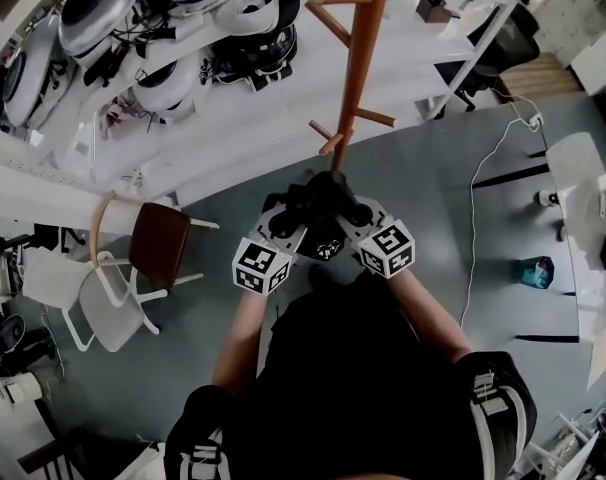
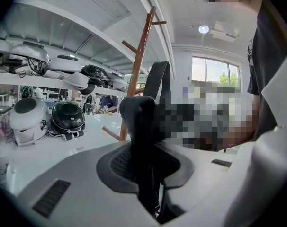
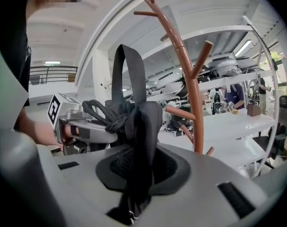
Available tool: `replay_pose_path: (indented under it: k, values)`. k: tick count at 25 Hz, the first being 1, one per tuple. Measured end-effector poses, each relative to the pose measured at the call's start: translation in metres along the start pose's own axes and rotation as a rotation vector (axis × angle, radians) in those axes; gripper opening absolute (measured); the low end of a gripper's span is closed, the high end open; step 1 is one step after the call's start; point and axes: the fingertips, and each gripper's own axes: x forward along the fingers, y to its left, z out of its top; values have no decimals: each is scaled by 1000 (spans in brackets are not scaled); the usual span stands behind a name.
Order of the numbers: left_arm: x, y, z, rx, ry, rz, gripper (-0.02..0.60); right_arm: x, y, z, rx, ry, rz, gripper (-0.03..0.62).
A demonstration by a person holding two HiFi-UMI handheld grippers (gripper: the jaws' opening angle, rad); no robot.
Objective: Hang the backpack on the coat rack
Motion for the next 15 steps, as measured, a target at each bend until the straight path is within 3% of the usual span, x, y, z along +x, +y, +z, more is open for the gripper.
replay_pose_path:
  k: [8, 15]
  values:
    - [20, 20, 0, 8, 36, -21, 91, 11, -16, -2, 17, 16, -25, 80]
    - [42, 28, -1, -19, 53, 9, 91, 17, -38, -3, 22, 46, 0, 80]
